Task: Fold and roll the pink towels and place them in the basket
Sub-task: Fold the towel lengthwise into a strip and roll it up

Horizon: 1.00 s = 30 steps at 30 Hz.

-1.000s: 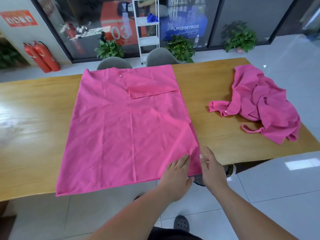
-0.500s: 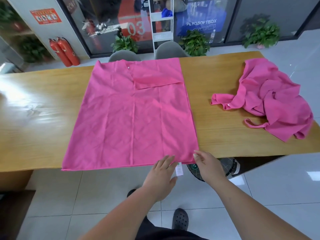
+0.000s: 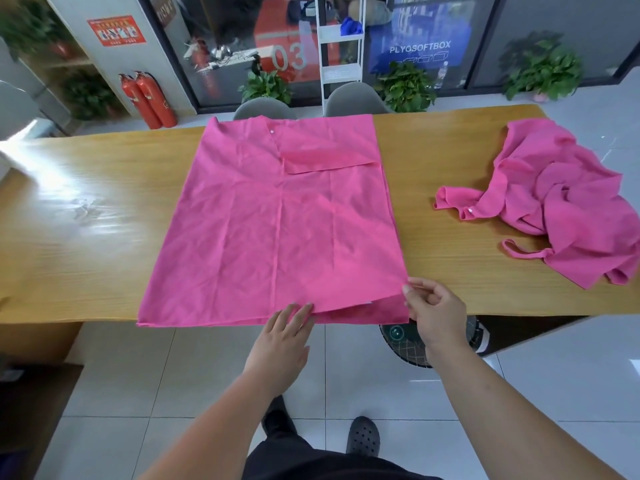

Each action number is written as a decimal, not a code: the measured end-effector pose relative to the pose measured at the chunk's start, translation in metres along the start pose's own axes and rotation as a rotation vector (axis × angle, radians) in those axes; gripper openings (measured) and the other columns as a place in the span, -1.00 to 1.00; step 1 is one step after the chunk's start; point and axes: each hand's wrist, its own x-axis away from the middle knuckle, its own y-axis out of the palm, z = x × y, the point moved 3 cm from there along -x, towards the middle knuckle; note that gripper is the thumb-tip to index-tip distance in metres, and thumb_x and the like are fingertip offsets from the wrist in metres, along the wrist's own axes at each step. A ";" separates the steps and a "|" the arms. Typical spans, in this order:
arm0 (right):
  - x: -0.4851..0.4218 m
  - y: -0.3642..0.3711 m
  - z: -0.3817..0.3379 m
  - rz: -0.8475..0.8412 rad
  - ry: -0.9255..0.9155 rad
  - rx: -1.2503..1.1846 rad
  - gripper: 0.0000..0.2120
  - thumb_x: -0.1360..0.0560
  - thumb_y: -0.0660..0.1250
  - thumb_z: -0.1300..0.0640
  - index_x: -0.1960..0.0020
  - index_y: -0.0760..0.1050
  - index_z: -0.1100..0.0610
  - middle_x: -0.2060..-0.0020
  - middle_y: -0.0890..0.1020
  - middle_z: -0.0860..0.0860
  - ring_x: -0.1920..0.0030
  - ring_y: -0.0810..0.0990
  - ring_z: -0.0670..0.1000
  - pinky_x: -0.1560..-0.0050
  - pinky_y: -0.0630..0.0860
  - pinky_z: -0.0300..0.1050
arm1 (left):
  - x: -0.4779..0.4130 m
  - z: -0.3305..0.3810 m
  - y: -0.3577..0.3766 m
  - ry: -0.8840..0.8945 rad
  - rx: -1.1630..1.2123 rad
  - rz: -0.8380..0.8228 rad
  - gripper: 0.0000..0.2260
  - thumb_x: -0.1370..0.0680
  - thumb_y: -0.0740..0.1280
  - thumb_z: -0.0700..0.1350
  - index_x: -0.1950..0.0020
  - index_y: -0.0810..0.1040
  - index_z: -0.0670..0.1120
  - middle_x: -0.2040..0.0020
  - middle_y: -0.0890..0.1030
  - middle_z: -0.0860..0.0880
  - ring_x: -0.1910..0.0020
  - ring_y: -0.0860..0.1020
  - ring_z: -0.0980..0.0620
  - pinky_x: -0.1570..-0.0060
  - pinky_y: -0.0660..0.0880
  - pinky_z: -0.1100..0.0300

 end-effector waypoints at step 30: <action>0.009 -0.011 0.054 0.143 0.320 -0.152 -0.81 -0.53 0.56 0.22 -0.10 0.63 0.10 0.06 0.73 0.07 0.20 0.64 -0.01 0.06 0.62 -0.10 | 0.004 -0.033 0.011 -1.560 1.861 0.550 -0.74 -0.61 0.46 -0.24 -0.27 0.54 -0.18 -0.04 0.71 -0.12 0.09 0.75 -0.02 -0.07 0.64 0.00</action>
